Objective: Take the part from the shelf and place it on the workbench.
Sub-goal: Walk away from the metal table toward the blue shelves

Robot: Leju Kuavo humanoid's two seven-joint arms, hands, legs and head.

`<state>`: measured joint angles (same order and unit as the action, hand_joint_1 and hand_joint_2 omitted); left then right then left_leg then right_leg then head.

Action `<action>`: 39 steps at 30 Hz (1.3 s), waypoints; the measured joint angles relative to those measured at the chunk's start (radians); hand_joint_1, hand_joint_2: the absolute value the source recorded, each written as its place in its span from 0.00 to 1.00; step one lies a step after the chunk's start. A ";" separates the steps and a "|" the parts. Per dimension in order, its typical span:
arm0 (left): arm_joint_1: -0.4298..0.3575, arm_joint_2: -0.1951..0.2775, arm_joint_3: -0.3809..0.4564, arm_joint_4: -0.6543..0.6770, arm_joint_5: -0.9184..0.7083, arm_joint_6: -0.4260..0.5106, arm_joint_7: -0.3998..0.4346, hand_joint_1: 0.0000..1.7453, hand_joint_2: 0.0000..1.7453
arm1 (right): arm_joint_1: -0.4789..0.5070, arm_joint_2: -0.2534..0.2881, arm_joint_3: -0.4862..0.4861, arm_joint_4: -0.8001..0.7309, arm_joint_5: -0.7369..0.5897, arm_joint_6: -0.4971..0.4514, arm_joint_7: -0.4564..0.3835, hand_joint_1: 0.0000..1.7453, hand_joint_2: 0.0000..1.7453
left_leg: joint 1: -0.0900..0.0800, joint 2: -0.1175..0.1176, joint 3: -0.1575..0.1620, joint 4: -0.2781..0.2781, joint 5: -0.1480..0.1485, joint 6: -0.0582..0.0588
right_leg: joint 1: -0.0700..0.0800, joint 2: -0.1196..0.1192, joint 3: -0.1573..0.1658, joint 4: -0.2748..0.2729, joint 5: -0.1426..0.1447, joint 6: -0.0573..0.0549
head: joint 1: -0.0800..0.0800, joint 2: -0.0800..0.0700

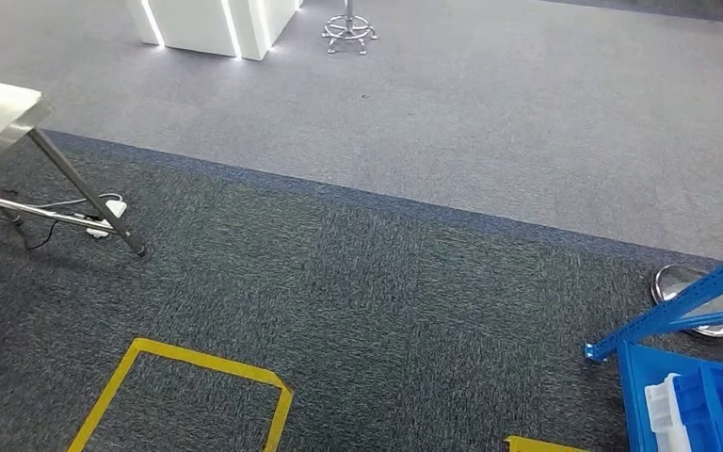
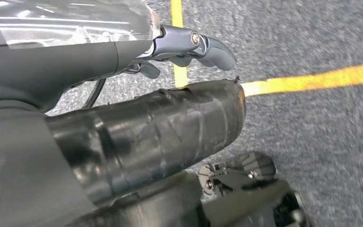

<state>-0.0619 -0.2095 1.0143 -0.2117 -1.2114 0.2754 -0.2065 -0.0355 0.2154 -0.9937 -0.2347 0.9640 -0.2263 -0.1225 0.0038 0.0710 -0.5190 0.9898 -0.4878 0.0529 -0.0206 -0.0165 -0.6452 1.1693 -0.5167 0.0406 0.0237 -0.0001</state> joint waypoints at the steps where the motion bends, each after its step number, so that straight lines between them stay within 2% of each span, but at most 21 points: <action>1: -0.001 0.000 0.000 0.000 0.000 0.000 0.000 0.00 0.00 | 0.000 0.000 0.000 0.000 0.000 0.000 0.000 0.00 0.00 | 0.000 0.010 0.000 0.005 -0.005 -0.006 | 0.000 -0.020 0.036 -0.066 0.024 0.000 | 0.000 0.000; 3: -0.001 0.000 0.000 0.000 -0.001 0.000 0.000 0.00 0.00 | -0.002 0.000 0.000 0.000 0.002 0.000 0.002 0.00 0.00 | -0.002 0.025 0.001 0.014 -0.016 -0.021 | 0.004 -0.043 0.074 -0.138 0.041 -0.010 | 0.000 0.000; 6: -0.007 0.000 0.000 0.000 -0.001 0.000 0.000 0.00 0.00 | -0.001 0.000 0.000 0.000 0.004 -0.001 0.004 0.00 0.00 | 0.000 0.036 0.011 0.018 -0.023 -0.040 | 0.007 -0.020 0.071 -0.143 0.043 -0.031 | -0.001 0.000; 8: -0.009 0.000 0.000 0.000 -0.001 0.000 -0.001 0.00 0.00 | -0.001 0.000 0.000 0.000 0.004 -0.001 0.005 0.00 0.00 | 0.005 -0.004 -0.005 0.063 -0.060 -0.050 | 0.003 -0.003 0.071 -0.148 0.050 -0.045 | -0.001 0.000; 10: -0.007 0.000 0.000 0.000 -0.001 0.000 -0.002 0.00 0.00 | -0.003 0.000 0.000 0.000 0.005 -0.001 0.006 0.00 0.00 | 0.007 -0.051 -0.059 0.183 -0.131 -0.055 | 0.004 0.017 0.067 -0.149 0.054 -0.053 | -0.001 0.000; 12: -0.003 0.000 0.001 0.000 0.000 -0.001 -0.002 0.00 0.00 | -0.003 0.000 0.000 0.000 0.006 -0.001 0.006 0.00 0.00 | 0.007 -0.060 -0.111 0.296 -0.169 -0.054 | 0.008 0.042 0.063 -0.147 0.056 -0.056 | -0.001 0.000; 13: -0.002 0.000 0.001 0.000 0.000 -0.001 -0.002 0.00 0.00 | -0.002 0.000 0.000 0.000 0.006 -0.001 0.006 0.00 0.00 | 0.007 -0.062 -0.117 0.305 -0.158 -0.051 | 0.010 0.056 0.063 -0.146 0.056 -0.056 | -0.001 0.000; 14: -0.001 0.000 0.001 0.000 0.000 -0.001 -0.002 0.00 0.00 | -0.001 0.000 0.000 0.000 0.006 -0.001 0.006 0.00 0.00 | 0.007 -0.065 -0.103 0.271 -0.128 -0.047 | 0.011 0.070 0.063 -0.145 0.056 -0.056 | -0.001 0.000; 17: 0.000 0.001 0.002 0.000 0.001 -0.003 -0.003 0.00 0.00 | -0.002 0.002 0.000 0.001 0.008 -0.001 0.006 0.00 0.00 | 0.006 -0.123 -0.018 0.073 -0.030 -0.030 | 0.012 0.108 0.064 -0.143 0.059 -0.050 | -0.001 0.000; 19: -0.002 0.002 0.002 0.000 0.000 -0.005 -0.003 0.00 0.00 | -0.002 0.003 0.001 0.001 0.010 0.000 0.006 0.00 0.00 | 0.003 -0.147 0.000 0.025 -0.019 -0.025 | 0.010 0.126 0.059 -0.143 0.064 -0.040 | -0.001 0.000; 21: -0.006 0.001 0.003 0.000 0.000 -0.007 -0.003 0.00 0.00 | -0.001 0.003 0.001 0.001 0.013 0.000 0.006 0.00 0.00 | 0.002 -0.126 0.003 0.017 -0.011 -0.018 | 0.009 0.139 0.055 -0.145 0.068 -0.027 | -0.001 0.000; 23: -0.007 0.001 0.003 0.000 0.001 -0.008 -0.004 0.00 0.00 | -0.001 0.003 0.001 0.002 0.016 0.000 0.006 0.00 0.00 | 0.005 -0.101 0.007 0.003 0.000 -0.004 | 0.011 0.103 0.039 -0.116 0.045 -0.018 | 0.001 0.000; 25: -0.004 0.001 0.005 0.000 0.001 -0.009 -0.005 0.00 0.00 | -0.003 0.003 0.001 0.002 0.019 0.000 0.005 0.00 0.00 | 0.006 -0.071 0.006 -0.003 0.006 0.005 | 0.012 0.046 -0.010 -0.011 -0.021 -0.010 | 0.004 0.000; 27: 0.000 0.001 0.007 0.000 0.001 -0.010 -0.004 0.00 0.00 | -0.005 0.002 0.001 0.002 0.021 0.000 0.005 0.00 0.00 | 0.004 -0.040 0.003 -0.002 0.005 0.006 | 0.008 0.029 -0.065 0.108 -0.070 -0.001 | 0.005 0.000; 28: 0.000 0.001 0.008 0.000 0.001 -0.010 -0.004 0.00 0.00 | -0.004 0.002 0.001 0.002 0.021 0.000 0.005 0.00 0.00 | 0.004 -0.025 0.003 -0.001 0.003 0.005 | 0.005 0.026 -0.073 0.128 -0.068 0.002 | 0.005 0.000; 29: 0.000 0.001 0.009 0.000 0.001 -0.010 -0.004 0.00 0.00 | -0.003 0.002 0.001 0.002 0.022 0.000 0.005 0.00 0.00 | 0.004 -0.012 0.003 0.000 0.001 0.003 | 0.003 0.021 -0.060 0.107 -0.048 0.005 | 0.005 0.000; 32: -0.002 0.001 0.009 0.000 0.001 -0.010 -0.004 0.00 0.00 | -0.002 0.000 0.001 0.002 0.022 0.001 0.005 0.00 0.00 | 0.003 0.020 0.009 0.007 -0.011 -0.011 | 0.002 -0.029 0.046 -0.088 0.035 0.001 | 0.004 0.000; 34: -0.003 0.001 0.009 0.000 0.000 -0.010 -0.004 0.00 0.00 | -0.003 0.000 0.001 0.002 0.023 0.002 0.005 0.00 0.00 | -0.002 0.036 0.011 0.013 -0.019 -0.024 | 0.007 -0.046 0.073 -0.142 0.044 -0.014 | 0.004 0.000; 36: -0.008 0.001 0.010 0.000 0.000 -0.011 -0.004 0.00 0.00 | -0.002 0.000 0.001 0.002 0.023 0.002 0.005 0.00 0.00 | -0.001 0.047 0.017 0.014 -0.024 -0.036 | 0.009 -0.026 0.071 -0.142 0.046 -0.029 | 0.004 0.000; 37: -0.011 0.001 0.010 0.000 0.000 -0.011 -0.004 0.00 0.00 | -0.001 0.000 0.001 0.002 0.023 0.002 0.005 0.00 0.00 | 0.001 0.035 0.018 0.020 -0.031 -0.042 | 0.007 -0.016 0.071 -0.144 0.048 -0.036 | 0.004 0.000; 39: -0.011 0.001 0.010 0.000 0.000 -0.011 -0.004 0.00 0.00 | -0.003 0.000 0.001 0.002 0.023 0.002 0.006 0.00 0.00 | 0.007 -0.014 -0.005 0.079 -0.075 -0.052 | 0.003 0.003 0.070 -0.149 0.054 -0.049 | 0.003 0.000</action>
<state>-0.0732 -0.2083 1.0240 -0.2117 -1.2112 0.2641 -0.2107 -0.0384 0.2152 -0.9926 -0.2327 0.9868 -0.2239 -0.1168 0.0108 0.0565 -0.5235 1.0687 -0.5626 0.0004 -0.0176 -0.0134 -0.5749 1.0203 -0.4632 -0.0079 0.0270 -0.0001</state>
